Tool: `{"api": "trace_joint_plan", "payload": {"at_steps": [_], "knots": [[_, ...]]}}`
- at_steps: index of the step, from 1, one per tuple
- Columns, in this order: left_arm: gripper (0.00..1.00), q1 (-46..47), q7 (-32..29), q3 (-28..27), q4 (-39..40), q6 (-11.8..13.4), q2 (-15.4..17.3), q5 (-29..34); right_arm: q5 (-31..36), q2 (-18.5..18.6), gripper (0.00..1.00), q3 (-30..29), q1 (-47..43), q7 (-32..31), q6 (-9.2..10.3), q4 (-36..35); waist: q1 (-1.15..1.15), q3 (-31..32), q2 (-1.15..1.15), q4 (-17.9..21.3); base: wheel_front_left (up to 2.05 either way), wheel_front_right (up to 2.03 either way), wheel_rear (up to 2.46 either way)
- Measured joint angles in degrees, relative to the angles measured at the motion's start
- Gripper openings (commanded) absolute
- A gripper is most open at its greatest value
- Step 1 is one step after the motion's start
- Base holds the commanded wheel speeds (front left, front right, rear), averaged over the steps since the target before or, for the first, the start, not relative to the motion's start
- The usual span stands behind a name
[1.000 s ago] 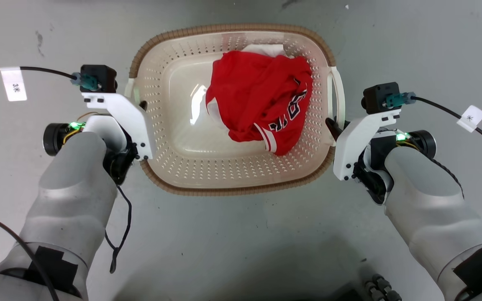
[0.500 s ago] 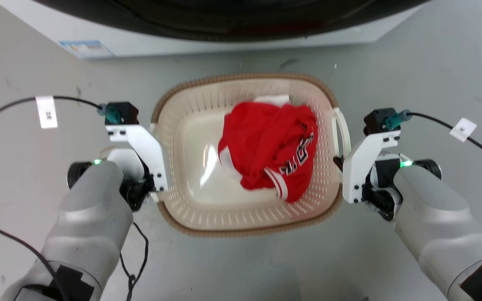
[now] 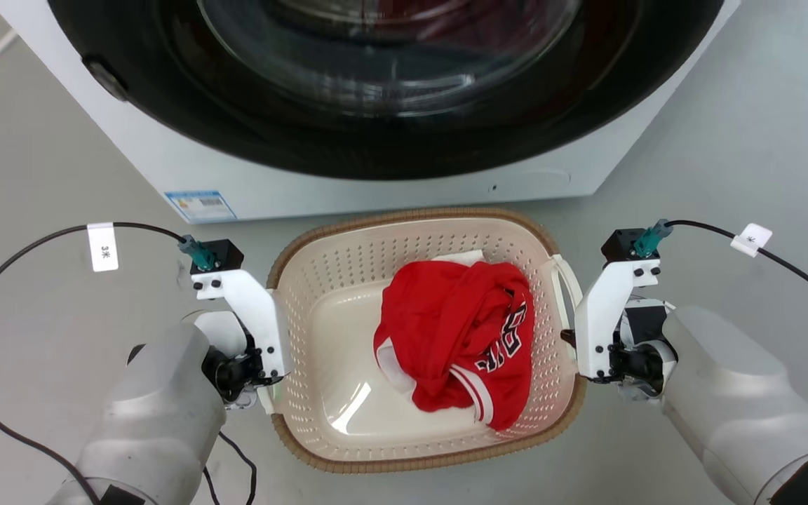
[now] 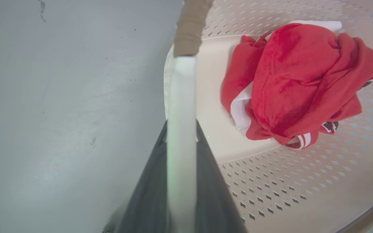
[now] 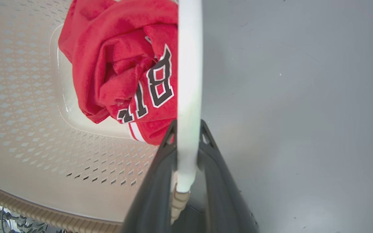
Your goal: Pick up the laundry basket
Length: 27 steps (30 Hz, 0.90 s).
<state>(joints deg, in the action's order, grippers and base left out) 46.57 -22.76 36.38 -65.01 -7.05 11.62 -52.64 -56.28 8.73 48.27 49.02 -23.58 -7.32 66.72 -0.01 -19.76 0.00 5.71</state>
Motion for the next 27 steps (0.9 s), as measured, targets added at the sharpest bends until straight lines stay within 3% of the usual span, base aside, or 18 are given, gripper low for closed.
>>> {"api": "trace_joint_plan", "payload": {"at_steps": [12,27], "knots": [[0.00,-1.7,-6.7,2.1,0.3,0.0,1.1,-4.3,-3.7,-1.1,0.00,0.5,-1.0,-9.0,0.00,2.5,-0.01,9.2,0.00,0.3,0.00,0.00,0.00],[0.00,-6.4,-12.2,4.1,0.4,0.0,2.2,-8.4,-5.0,-3.7,0.00,1.3,-4.4,-15.3,0.00,6.0,-0.01,18.0,0.00,0.0,0.00,0.00,0.00]]}}
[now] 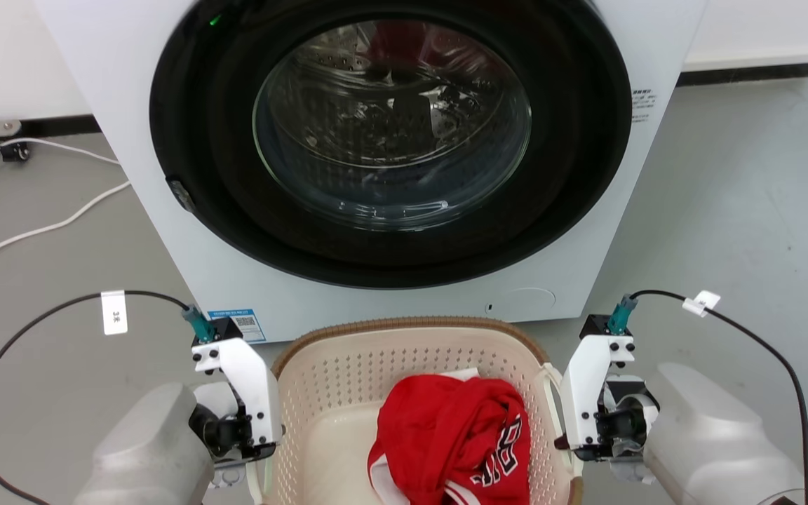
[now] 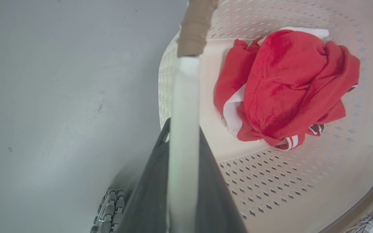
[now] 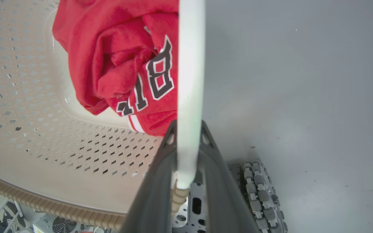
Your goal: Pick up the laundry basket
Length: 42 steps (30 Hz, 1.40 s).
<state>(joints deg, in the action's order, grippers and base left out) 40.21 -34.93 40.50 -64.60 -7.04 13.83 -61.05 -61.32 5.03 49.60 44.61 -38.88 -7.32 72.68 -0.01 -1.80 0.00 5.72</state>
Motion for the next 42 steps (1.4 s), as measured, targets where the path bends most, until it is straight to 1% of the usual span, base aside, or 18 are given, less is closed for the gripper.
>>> {"api": "trace_joint_plan", "payload": {"at_steps": [12,42], "knots": [[0.00,-2.9,-0.4,1.2,0.3,0.0,0.2,-1.8,-0.3,-0.7,0.00,0.0,-2.1,-1.1,0.00,1.1,0.01,2.3,0.00,-0.9,0.00,0.00,0.00],[0.00,-3.5,1.9,3.6,0.2,0.0,0.2,-4.5,0.5,-0.8,0.00,-1.2,-2.4,-1.5,0.01,1.5,0.02,2.4,0.00,-1.2,0.00,0.00,0.00]]}}
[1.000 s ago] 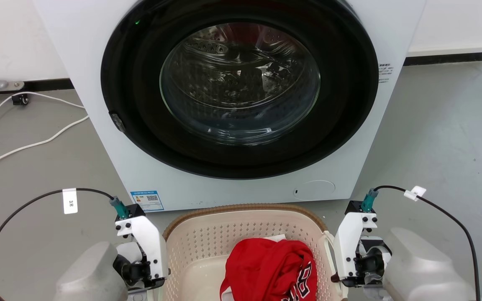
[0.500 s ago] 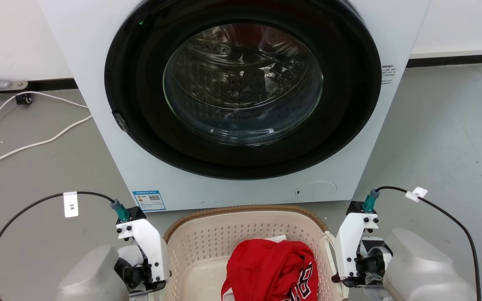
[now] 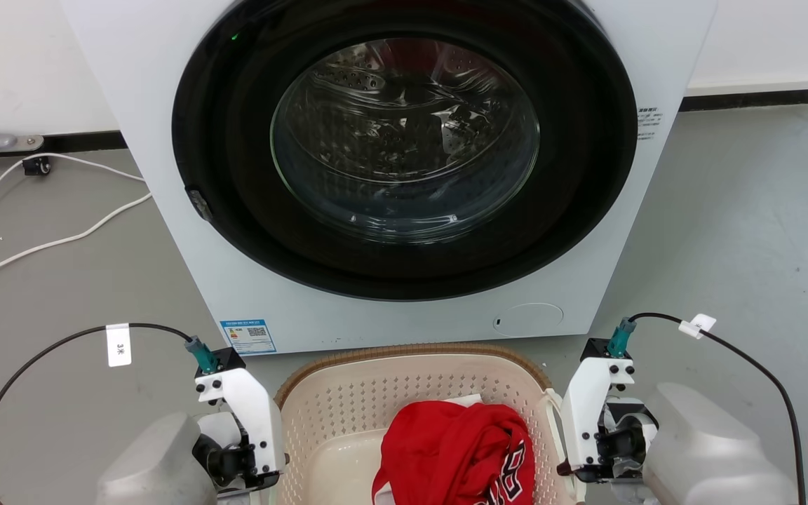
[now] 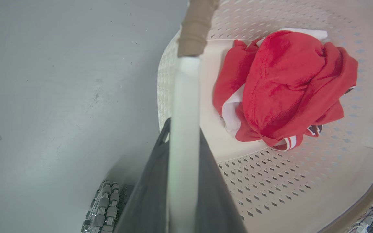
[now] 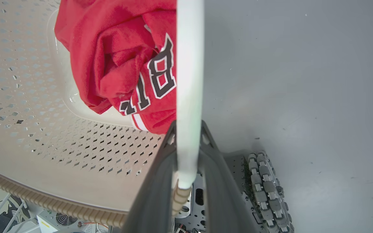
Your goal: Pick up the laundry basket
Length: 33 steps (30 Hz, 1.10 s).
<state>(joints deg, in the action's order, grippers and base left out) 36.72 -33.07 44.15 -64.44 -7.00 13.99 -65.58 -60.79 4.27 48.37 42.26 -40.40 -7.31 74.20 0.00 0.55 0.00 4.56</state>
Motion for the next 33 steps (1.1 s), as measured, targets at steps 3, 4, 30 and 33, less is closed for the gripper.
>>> {"api": "trace_joint_plan", "payload": {"at_steps": [3,4,30,33], "knots": [[0.00,0.0,0.1,0.2,-0.1,0.0,-0.1,-0.3,0.3,0.0,0.00,-0.2,0.0,-0.3,0.00,0.0,0.00,0.0,0.00,0.0,0.00,0.00,0.00],[0.00,0.0,0.1,0.3,-0.1,0.0,-0.1,-0.3,0.4,0.1,0.00,-0.2,0.1,-0.5,0.00,0.0,0.00,0.0,0.00,0.0,0.00,0.00,0.00],[0.00,0.0,1.6,2.5,-0.3,0.0,-0.4,-2.2,3.3,0.3,0.00,-2.6,0.9,-2.0,0.00,0.0,0.00,-0.1,0.00,0.3,0.00,0.00,0.00],[0.00,0.0,1.8,2.8,-0.3,0.0,-0.3,-2.3,3.5,0.2,0.00,-3.0,0.9,-2.1,0.00,0.0,0.00,0.0,0.00,0.4,0.00,0.00,0.00]]}}
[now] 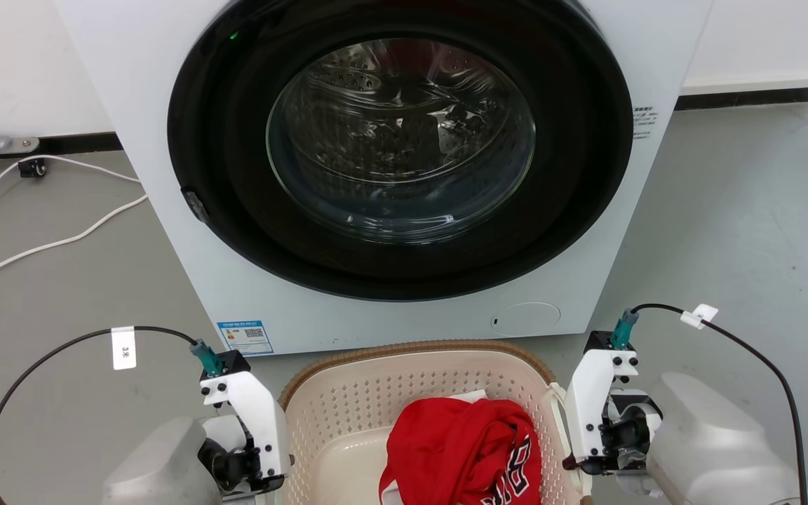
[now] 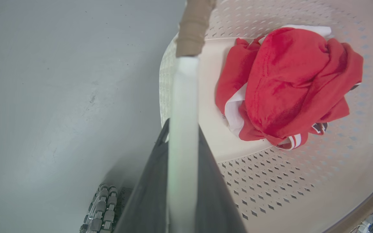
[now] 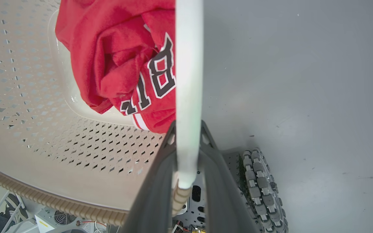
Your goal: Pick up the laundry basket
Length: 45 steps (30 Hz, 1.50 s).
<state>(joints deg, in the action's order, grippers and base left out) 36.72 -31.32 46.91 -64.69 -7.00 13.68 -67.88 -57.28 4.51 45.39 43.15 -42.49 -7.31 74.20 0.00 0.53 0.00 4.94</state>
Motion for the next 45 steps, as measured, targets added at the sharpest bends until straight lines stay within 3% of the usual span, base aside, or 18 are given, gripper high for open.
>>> {"api": "trace_joint_plan", "payload": {"at_steps": [45], "knots": [[0.00,0.0,1.4,2.9,-0.6,0.0,0.1,-3.1,4.7,-0.5,0.00,-5.8,-0.8,-1.4,0.00,0.0,0.00,0.0,0.00,-0.3,0.00,0.00,0.00]]}}
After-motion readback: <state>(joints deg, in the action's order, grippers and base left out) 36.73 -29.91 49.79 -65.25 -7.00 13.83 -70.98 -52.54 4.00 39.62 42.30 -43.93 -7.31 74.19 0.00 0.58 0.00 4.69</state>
